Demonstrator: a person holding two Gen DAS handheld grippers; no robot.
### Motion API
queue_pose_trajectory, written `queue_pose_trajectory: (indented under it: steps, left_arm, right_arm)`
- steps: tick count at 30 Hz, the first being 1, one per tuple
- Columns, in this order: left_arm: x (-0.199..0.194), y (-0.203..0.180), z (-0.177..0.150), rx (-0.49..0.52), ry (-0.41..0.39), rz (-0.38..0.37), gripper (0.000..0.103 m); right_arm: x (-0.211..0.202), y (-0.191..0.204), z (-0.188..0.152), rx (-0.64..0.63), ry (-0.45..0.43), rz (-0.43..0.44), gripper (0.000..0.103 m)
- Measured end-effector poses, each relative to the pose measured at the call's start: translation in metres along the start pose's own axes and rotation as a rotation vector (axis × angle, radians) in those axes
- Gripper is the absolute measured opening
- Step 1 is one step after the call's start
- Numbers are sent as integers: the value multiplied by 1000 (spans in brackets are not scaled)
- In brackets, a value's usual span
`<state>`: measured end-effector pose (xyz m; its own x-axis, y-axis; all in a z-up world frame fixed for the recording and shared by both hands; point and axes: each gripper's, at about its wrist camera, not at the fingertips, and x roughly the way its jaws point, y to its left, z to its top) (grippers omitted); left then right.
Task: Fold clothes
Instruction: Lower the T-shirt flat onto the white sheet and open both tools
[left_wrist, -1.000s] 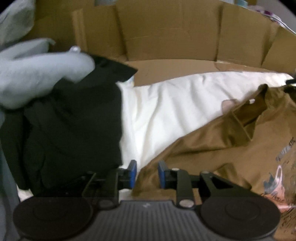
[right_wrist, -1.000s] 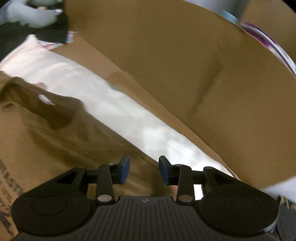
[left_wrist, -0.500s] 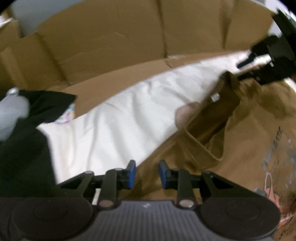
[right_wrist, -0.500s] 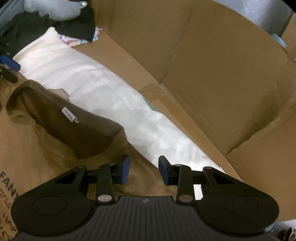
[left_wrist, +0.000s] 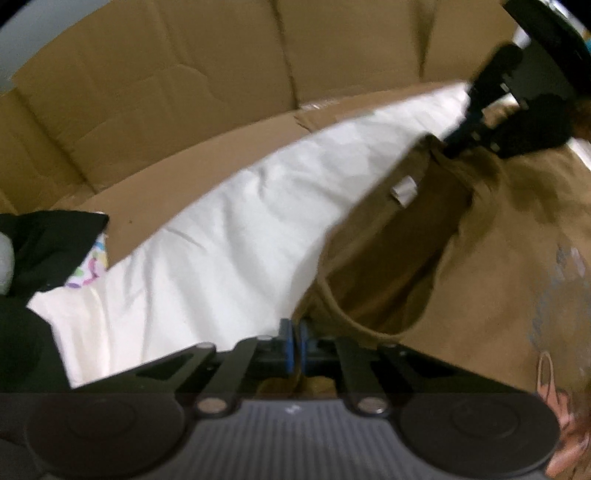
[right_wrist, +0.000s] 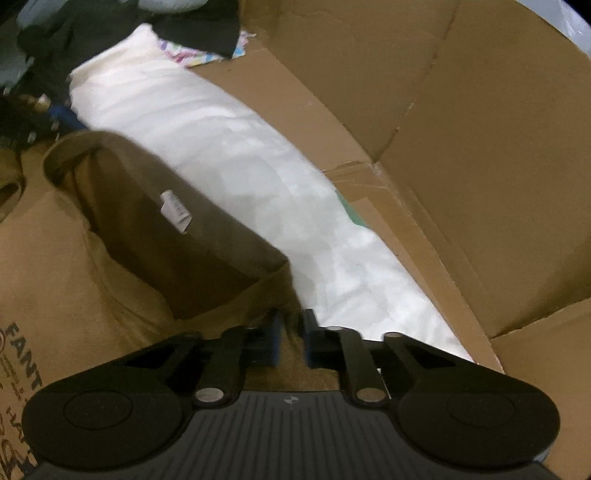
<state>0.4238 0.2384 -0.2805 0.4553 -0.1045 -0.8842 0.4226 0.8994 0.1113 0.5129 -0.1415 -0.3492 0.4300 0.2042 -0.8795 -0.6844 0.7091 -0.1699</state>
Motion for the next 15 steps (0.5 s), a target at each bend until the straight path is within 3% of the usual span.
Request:
queue_pose_trajectory:
  steps: [5, 9, 12, 15]
  left_arm:
    - [-3, 28, 8, -159, -32, -16, 3]
    - [12, 24, 10, -183, 1, 4, 4]
    - [26, 23, 11, -242, 32, 36, 11]
    - [17, 23, 15, -265, 1, 77, 16]
  right_arm:
    - [-5, -2, 5, 29, -36, -49, 2]
    - [-1, -12, 8, 112, -53, -85, 1]
    - [9, -15, 7, 189, -44, -121, 2]
    - [12, -17, 7, 268, -57, -159, 4]
